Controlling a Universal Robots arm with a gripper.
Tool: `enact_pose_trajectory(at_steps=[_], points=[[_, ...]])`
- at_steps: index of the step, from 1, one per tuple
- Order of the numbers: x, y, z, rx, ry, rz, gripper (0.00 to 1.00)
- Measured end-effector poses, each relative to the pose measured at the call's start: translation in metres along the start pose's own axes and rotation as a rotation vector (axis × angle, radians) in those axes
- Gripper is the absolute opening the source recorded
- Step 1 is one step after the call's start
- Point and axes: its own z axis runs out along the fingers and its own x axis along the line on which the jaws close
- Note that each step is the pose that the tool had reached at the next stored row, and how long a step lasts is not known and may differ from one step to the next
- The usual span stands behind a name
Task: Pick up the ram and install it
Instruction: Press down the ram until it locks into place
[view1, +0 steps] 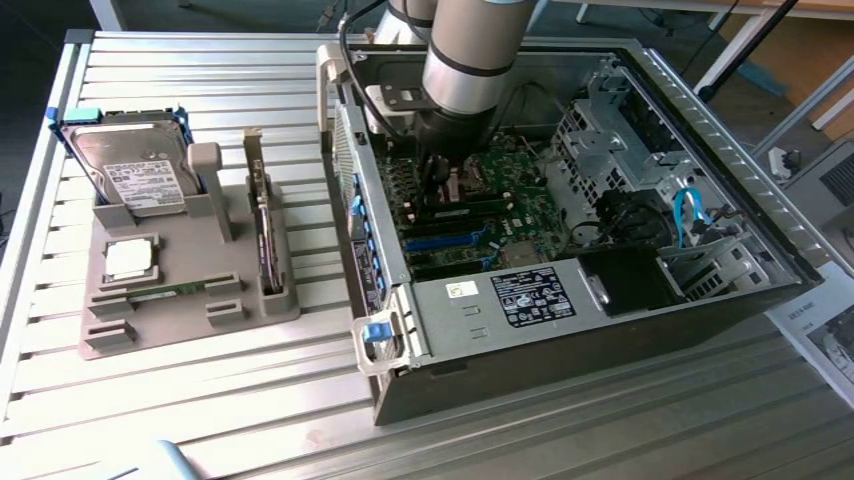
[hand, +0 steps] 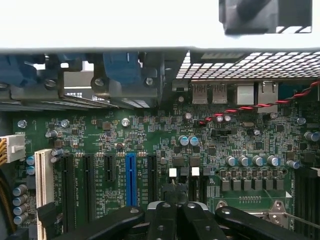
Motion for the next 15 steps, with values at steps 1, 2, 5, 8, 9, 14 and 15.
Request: enact_pose_trajectory(at_steps=[1, 2, 5, 8, 9, 14, 15], points=[[0.0, 0.0, 0.0006, 0.0002, -0.0005, 0.0, 0.1], [0.0, 0.0, 0.0008, 0.0001, -0.0002, 0.0, 0.1], [0.0, 0.0, 0.0008, 0.0003, -0.0004, 0.0, 0.1], [0.0, -0.0002, -0.0012, 0.001, -0.0013, 0.0, 0.1], [0.0, -0.0001, -0.0027, 0.0003, 0.0, 0.0, 0.1], [0.0, 0.0, -0.0082, -0.0001, 0.0011, 0.0, 0.1], [0.0, 0.0, -0.0108, -0.0003, 0.0014, 0.0, 0.1]])
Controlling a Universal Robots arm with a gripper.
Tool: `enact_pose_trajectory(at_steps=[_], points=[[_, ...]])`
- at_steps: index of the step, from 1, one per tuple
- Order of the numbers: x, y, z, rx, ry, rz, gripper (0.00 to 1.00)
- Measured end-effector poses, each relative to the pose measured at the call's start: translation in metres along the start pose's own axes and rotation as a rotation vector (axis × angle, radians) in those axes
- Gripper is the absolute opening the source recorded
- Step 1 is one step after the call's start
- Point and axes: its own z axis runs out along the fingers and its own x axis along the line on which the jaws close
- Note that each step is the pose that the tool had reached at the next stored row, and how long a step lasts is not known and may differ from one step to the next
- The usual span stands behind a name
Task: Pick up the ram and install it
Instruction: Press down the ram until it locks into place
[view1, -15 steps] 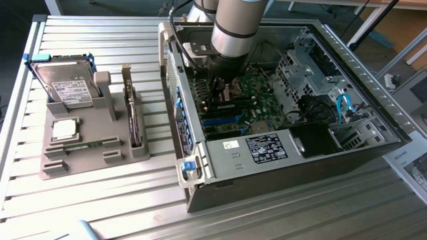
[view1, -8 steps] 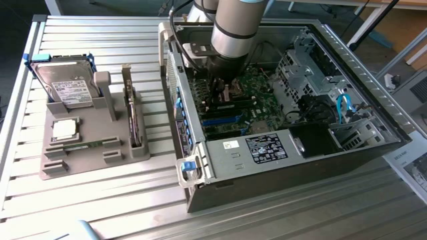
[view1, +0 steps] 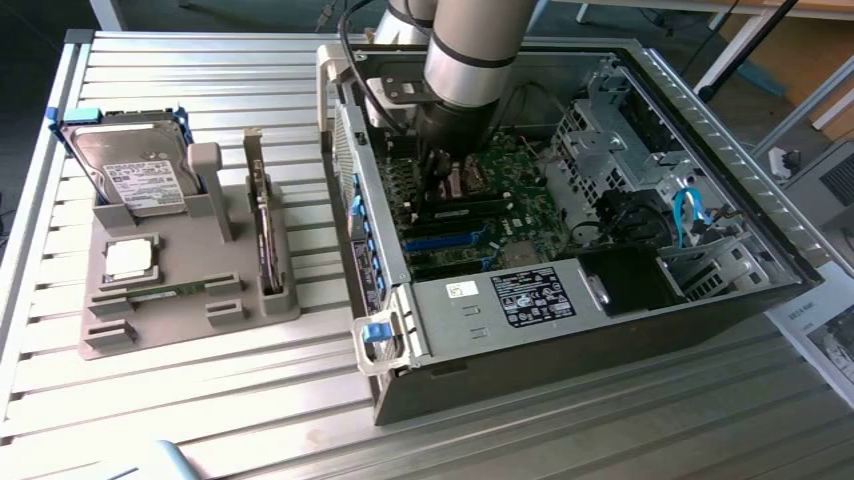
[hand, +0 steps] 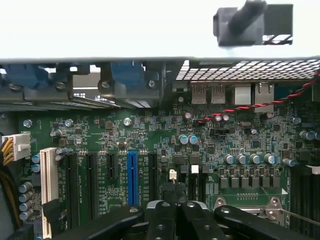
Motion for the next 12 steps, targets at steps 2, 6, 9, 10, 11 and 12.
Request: enact_pose_trajectory(at_steps=[2, 6, 9, 10, 11, 12], points=[[0.0, 0.0001, -0.006, -0.0013, 0.0006, 0.0, 0.1], [0.0, -0.0001, -0.016, -0.0032, 0.0013, 0.0, 0.1], [0.0, -0.0002, -0.0217, -0.0044, 0.0019, 0.0, 0.1], [0.0, -0.0003, -0.0234, -0.0048, 0.0022, 0.0, 0.1], [0.0, -0.0003, -0.0257, -0.0054, 0.003, 0.0, 0.1], [0.0, -0.0003, -0.0279, -0.006, 0.004, 0.0, 0.1]])
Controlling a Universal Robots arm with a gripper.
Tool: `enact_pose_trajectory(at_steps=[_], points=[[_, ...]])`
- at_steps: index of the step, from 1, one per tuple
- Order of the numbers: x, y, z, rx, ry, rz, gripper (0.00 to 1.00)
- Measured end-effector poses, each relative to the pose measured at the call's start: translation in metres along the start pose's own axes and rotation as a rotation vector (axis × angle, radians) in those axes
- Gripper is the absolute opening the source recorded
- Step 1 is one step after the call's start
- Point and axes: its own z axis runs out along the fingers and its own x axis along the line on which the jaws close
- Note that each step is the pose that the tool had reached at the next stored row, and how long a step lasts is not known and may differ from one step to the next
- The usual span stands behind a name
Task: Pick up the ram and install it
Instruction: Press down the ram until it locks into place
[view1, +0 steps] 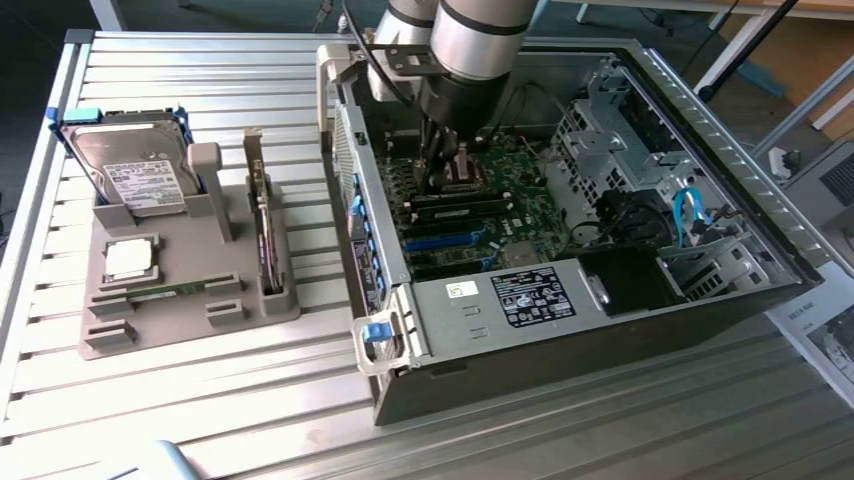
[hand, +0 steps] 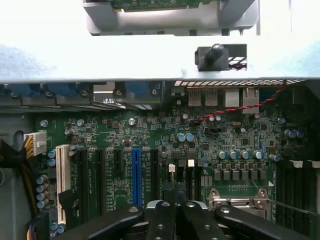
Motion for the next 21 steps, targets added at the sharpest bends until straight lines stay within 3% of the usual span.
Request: enact_pose_trajectory(at_steps=[17, 21], points=[[0.0, -0.0002, -0.0363, -0.0061, 0.0159, 0.0, 0.1], [0.0, -0.003, -0.0369, -0.0062, 0.0164, 0.0, 0.1]])
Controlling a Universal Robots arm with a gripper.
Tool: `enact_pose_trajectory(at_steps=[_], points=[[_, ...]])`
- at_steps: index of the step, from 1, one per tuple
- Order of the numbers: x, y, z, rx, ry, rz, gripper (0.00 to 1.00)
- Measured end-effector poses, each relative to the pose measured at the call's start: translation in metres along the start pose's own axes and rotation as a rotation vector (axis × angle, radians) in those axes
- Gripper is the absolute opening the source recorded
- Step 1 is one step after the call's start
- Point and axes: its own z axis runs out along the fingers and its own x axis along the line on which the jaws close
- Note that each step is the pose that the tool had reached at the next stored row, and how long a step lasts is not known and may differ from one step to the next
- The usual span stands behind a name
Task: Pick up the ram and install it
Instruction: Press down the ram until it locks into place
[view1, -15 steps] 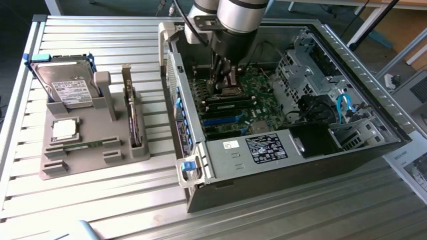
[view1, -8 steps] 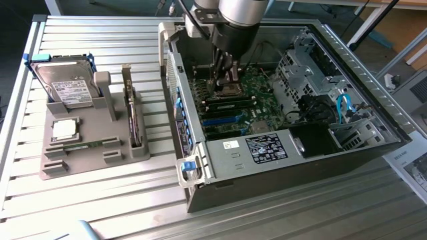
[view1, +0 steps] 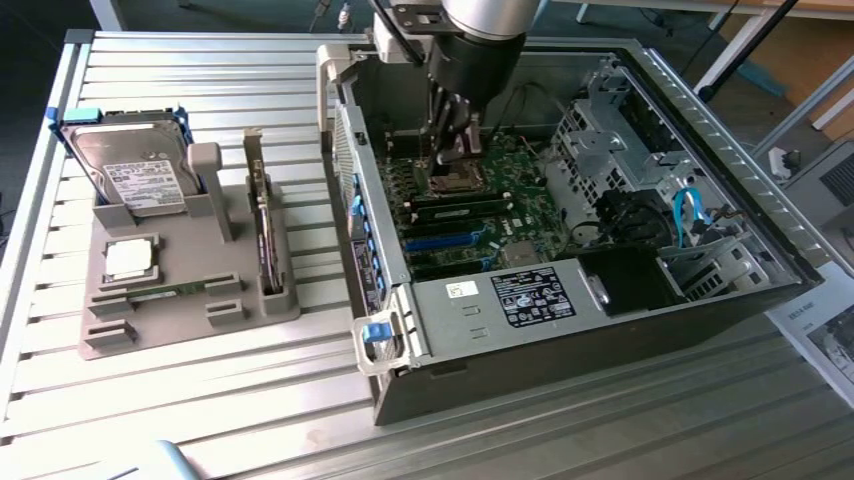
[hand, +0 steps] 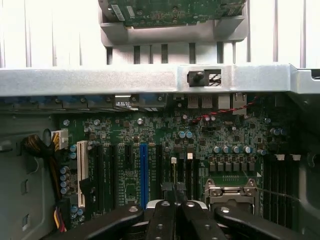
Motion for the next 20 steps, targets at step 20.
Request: enact_pose_trajectory(at_steps=[20], points=[[-0.001, -0.0804, -0.0012, -0.0133, 0.0001, 0.0, 0.1]])
